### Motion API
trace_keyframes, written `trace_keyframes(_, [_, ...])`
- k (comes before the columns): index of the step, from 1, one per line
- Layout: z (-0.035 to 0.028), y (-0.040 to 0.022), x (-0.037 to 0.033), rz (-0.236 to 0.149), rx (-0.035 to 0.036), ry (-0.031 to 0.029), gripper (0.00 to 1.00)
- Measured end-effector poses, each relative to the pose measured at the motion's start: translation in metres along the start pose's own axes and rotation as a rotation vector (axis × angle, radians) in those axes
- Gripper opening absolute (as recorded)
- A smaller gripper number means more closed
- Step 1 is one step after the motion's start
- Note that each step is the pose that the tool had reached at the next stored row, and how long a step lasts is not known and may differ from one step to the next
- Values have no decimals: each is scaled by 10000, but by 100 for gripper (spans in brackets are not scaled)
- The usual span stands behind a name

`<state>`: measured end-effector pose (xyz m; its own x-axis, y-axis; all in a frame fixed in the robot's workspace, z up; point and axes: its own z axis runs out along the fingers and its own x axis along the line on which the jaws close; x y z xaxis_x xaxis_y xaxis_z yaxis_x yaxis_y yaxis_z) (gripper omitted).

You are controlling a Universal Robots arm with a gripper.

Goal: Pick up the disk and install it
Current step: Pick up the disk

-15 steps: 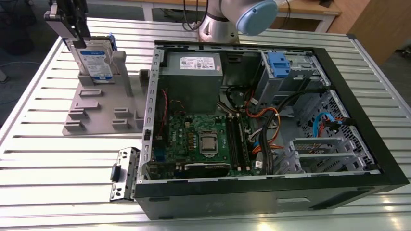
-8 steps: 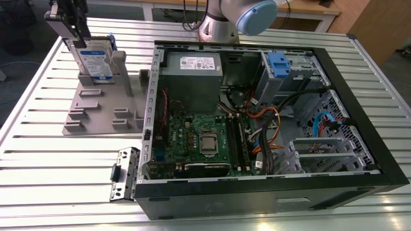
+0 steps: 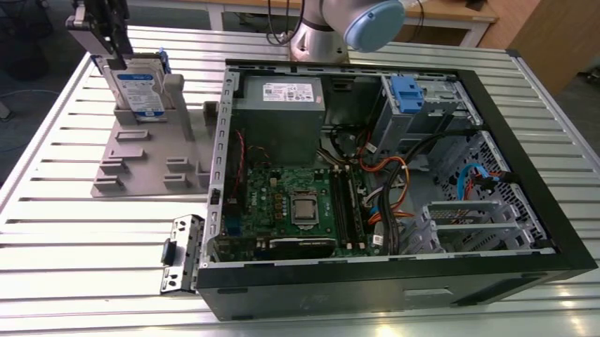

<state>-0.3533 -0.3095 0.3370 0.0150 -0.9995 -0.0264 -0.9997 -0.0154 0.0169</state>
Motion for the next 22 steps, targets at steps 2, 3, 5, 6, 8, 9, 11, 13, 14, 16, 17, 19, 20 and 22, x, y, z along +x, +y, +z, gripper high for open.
trace_keyframes(2, [3, 1, -11, 0, 1, -1, 47])
trace_keyframes(3, [4, 2, -17, 0, 1, -1, 47])
trace_keyframes(5, [7, 4, -27, 0, 2, -2, 47])
trace_keyframes(6, [9, 4, -30, 0, 2, -1, 47])
trace_keyframes(8, [10, 5, -38, 0, 1, -1, 47])
trace_keyframes(9, [12, 5, -43, 0, 1, -1, 47])
trace_keyframes(11, [14, 7, -53, 0, 1, -1, 47])
trace_keyframes(13, [17, 8, -62, 0, 2, -1, 47])
trace_keyframes(14, [19, 8, -66, 0, 2, -1, 47])
trace_keyframes(16, [21, 8, -73, 0, 1, -1, 47])
trace_keyframes(17, [22, 8, -76, 0, 1, -1, 47])
trace_keyframes(19, [25, 8, -82, 0, 1, -1, 47])
trace_keyframes(20, [26, 8, -85, 0, 1, -1, 47])
trace_keyframes(22, [29, 8, -91, 0, 1, -1, 47])
